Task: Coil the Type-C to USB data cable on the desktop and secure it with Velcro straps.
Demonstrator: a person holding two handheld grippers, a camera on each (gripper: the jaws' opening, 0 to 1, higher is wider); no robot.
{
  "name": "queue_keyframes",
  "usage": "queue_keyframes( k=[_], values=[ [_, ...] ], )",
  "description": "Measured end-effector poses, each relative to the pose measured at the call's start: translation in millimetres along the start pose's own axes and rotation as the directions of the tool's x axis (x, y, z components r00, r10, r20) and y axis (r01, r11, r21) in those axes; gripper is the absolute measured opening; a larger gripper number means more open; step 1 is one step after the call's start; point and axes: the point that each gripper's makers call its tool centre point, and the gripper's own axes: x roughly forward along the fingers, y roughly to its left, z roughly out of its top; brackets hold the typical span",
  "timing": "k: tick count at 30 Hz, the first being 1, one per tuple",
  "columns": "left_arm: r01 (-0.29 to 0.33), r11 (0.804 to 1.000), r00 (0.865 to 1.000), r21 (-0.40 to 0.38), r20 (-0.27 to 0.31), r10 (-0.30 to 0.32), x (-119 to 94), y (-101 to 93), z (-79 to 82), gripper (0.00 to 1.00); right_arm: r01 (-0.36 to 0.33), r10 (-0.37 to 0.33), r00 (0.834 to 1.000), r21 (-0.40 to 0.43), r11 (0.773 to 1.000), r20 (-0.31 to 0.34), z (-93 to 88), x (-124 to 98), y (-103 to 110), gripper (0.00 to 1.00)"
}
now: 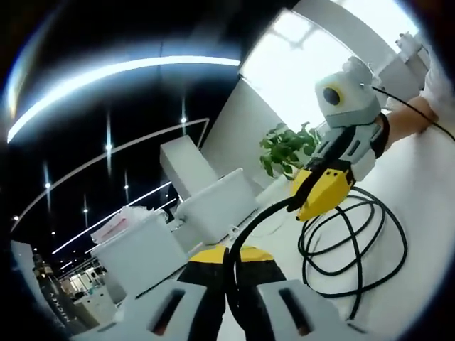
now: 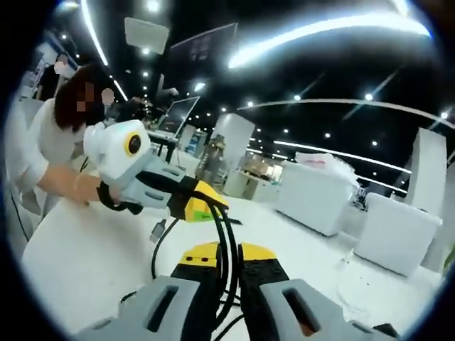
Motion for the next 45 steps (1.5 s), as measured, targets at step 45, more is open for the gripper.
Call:
queue_keyframes(
  k=[45],
  values=[
    [-0.110, 0.992, 0.993, -0.062, 0.046, 0.113, -15.0, 31.0, 22.7, 0.04, 0.285, -0.268, 0.924, 0.023, 0.958, -0.272, -72.0, -20.1, -87.5, 0.03]
  ],
)
